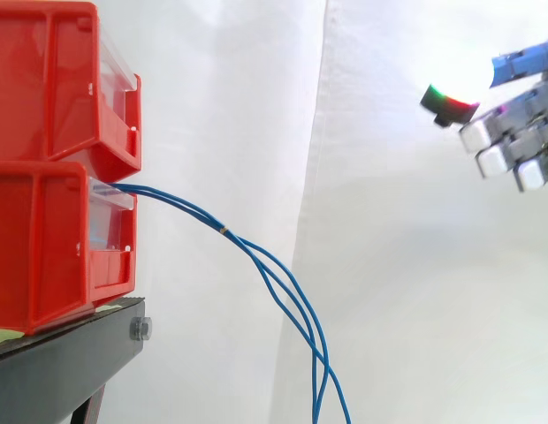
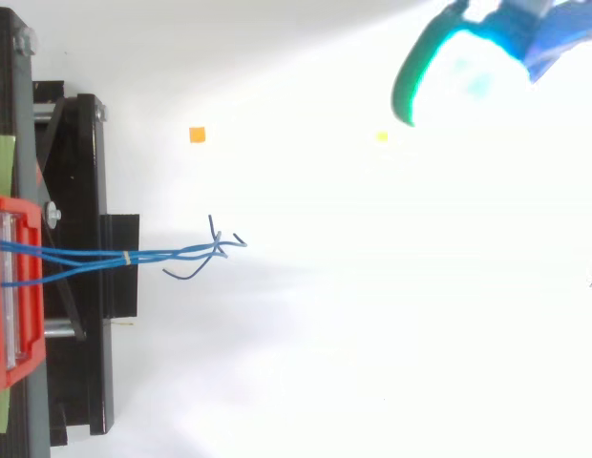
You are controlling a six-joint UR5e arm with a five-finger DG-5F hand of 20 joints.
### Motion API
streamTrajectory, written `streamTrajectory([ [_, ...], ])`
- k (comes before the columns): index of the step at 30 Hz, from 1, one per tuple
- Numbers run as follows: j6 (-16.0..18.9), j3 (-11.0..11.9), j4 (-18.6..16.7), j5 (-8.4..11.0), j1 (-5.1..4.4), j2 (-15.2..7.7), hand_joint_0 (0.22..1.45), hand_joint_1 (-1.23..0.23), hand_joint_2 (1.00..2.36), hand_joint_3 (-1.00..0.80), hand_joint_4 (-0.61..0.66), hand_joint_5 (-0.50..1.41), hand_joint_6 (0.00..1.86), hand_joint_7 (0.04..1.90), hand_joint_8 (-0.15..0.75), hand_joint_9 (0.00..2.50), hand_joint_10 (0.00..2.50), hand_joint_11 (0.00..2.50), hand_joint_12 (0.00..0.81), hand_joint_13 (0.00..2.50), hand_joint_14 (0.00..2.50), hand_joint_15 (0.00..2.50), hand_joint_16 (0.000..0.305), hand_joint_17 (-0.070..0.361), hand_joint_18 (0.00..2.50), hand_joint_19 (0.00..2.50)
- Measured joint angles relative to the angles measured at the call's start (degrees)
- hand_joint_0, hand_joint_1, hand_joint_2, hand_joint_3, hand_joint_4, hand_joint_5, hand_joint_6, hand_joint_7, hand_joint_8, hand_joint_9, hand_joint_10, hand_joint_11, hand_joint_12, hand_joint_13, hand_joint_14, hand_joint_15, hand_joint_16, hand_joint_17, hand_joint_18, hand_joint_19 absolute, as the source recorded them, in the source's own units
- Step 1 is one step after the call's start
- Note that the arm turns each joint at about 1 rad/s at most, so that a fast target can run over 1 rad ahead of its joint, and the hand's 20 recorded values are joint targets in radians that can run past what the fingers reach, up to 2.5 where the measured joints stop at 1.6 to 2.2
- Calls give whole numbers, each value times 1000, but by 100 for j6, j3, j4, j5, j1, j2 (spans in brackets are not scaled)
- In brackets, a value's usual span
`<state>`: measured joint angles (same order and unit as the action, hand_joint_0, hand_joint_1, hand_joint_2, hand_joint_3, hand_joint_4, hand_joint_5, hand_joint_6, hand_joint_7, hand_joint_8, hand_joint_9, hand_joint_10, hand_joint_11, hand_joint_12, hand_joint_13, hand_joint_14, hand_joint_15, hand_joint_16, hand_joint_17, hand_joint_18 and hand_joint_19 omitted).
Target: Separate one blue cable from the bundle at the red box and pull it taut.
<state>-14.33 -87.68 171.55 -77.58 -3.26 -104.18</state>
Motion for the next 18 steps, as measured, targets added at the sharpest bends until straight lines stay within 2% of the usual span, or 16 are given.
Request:
streamTrajectory([
  [9,-37,44,-400,134,-139,-423,545,-542,1002,-466,199,-195,503,869,279,600,11,380,337,543,13,340,38,86,372,528],
  [13,25,160,-495,248,-214,-756,548,-549,1002,-460,206,-190,503,880,285,627,13,402,333,542,13,341,37,83,363,509],
  [18,6,242,-661,468,-297,-971,549,-556,1003,-456,208,-188,503,886,288,635,12,408,333,542,13,342,36,81,358,494],
])
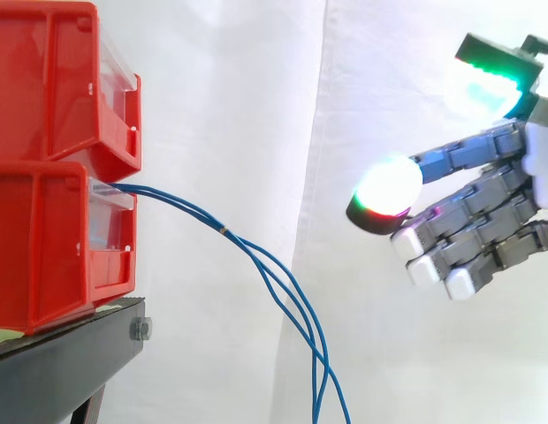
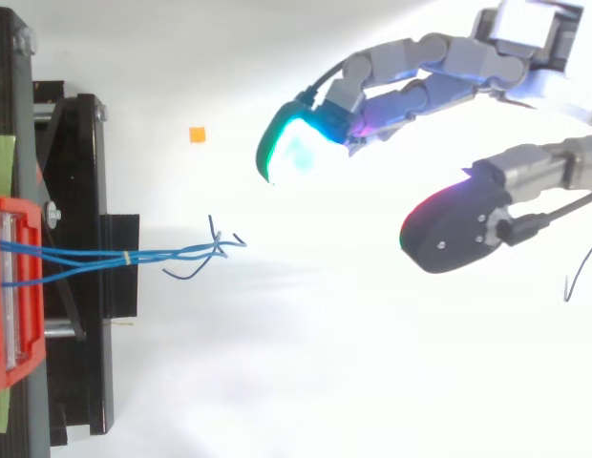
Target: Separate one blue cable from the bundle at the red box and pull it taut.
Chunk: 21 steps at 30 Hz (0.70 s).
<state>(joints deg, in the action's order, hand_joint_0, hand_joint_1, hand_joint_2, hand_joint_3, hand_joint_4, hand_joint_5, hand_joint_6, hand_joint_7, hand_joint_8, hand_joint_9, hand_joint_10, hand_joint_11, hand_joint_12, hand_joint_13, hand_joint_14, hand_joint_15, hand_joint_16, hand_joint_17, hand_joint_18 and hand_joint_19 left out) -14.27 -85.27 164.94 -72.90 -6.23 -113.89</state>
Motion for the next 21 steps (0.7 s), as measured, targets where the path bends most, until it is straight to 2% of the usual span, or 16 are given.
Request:
streamTrajectory([
  [6,-110,45,-125,297,-82,-171,550,-560,1003,-456,224,-177,503,909,291,652,12,427,329,544,13,340,35,78,356,485],
  [9,-105,176,-146,401,-103,-342,550,-561,1004,-455,223,-175,503,906,292,653,14,425,328,544,13,341,34,77,356,477],
  [15,-127,490,-173,472,-118,-600,552,-561,1003,-457,224,-173,503,915,293,667,13,444,324,553,14,342,34,77,357,482],
  [21,-173,610,-330,639,-124,-717,553,-561,1002,-458,225,-171,503,913,293,682,13,453,325,574,13,354,34,76,369,481],
])
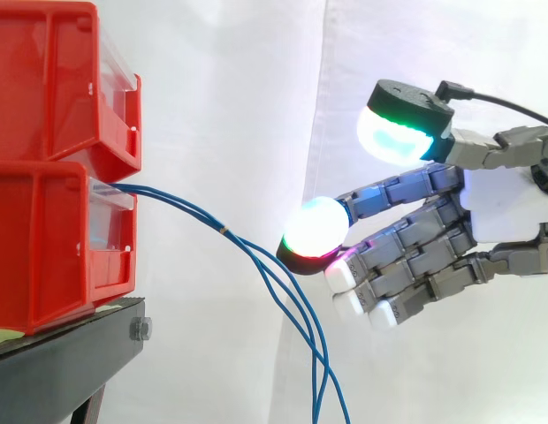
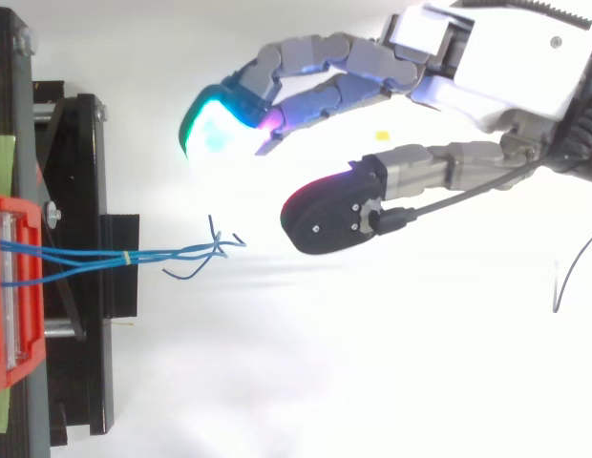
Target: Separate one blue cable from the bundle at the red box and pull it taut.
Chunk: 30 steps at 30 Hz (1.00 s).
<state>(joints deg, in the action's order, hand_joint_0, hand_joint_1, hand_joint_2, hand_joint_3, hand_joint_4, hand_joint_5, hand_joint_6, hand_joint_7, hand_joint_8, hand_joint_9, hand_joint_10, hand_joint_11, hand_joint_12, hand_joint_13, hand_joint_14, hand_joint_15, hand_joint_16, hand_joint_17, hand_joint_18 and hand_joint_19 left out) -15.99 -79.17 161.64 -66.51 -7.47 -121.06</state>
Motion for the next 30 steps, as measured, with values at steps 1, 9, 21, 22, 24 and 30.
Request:
streamTrajectory([
  [1,-11,4,-30,23,-2,-7,552,-562,1003,-457,231,-170,503,915,294,687,13,455,326,578,13,351,34,76,371,482],
  [9,-48,208,-128,114,-3,-315,552,-565,1002,-460,231,-169,503,920,296,696,13,457,325,588,14,364,34,76,379,480],
  [21,61,500,-319,-221,-40,-860,543,-568,1002,-475,180,-156,503,1081,296,714,16,559,347,624,16,424,36,81,396,530],
  [22,99,555,-373,-317,-44,-926,542,-571,1001,-478,172,-158,503,1097,295,714,16,571,347,624,17,423,36,81,398,529],
  [24,166,615,-446,-471,-57,-984,541,-575,1001,-480,162,-161,502,1136,293,711,18,593,349,627,17,426,37,82,403,538],
  [30,336,733,-592,-721,-74,-1056,537,-586,1001,-483,167,-174,501,1172,289,705,18,617,355,639,16,447,38,86,426,553],
])
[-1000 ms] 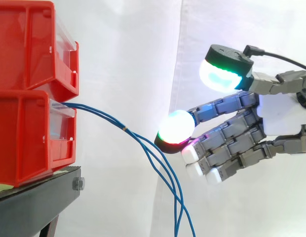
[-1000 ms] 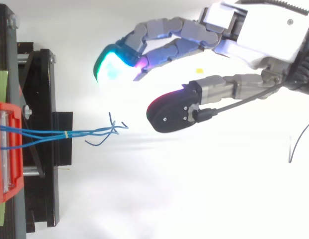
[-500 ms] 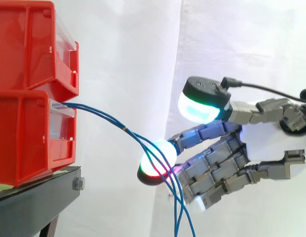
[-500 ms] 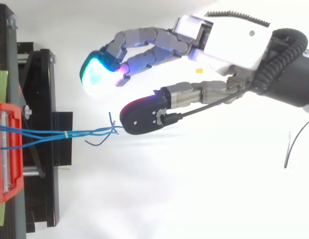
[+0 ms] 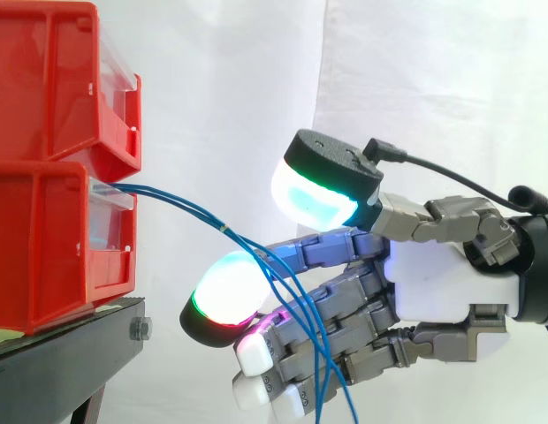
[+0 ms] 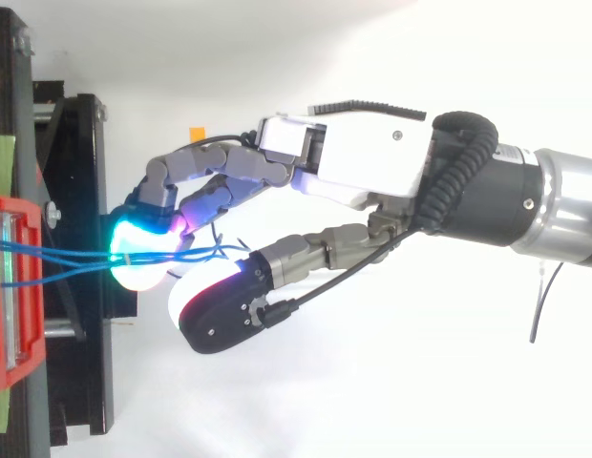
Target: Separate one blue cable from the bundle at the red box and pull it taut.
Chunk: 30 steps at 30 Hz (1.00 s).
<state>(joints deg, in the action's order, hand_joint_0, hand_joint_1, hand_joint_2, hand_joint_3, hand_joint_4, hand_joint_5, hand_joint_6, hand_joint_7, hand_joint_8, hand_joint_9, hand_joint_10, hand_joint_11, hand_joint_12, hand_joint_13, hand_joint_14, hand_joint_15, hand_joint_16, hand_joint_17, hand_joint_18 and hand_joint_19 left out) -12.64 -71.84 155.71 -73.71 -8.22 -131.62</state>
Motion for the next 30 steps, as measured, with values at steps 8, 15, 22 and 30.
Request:
streamTrajectory([
  [8,302,18,-243,-235,68,-98,536,-591,1001,-480,174,-173,501,1184,289,703,20,639,362,672,17,478,39,88,450,567],
  [15,493,31,-501,-331,89,-251,549,-598,1003,-452,160,-167,501,1227,290,717,16,648,365,702,21,510,40,89,471,596],
  [22,515,83,-585,-356,106,-266,581,-639,1009,-383,144,-167,527,1236,285,731,18,679,359,726,19,539,39,87,490,618],
  [30,517,115,-595,-402,110,-269,599,-662,1011,-338,137,-179,608,1143,284,751,17,704,359,749,21,558,39,87,518,639],
])
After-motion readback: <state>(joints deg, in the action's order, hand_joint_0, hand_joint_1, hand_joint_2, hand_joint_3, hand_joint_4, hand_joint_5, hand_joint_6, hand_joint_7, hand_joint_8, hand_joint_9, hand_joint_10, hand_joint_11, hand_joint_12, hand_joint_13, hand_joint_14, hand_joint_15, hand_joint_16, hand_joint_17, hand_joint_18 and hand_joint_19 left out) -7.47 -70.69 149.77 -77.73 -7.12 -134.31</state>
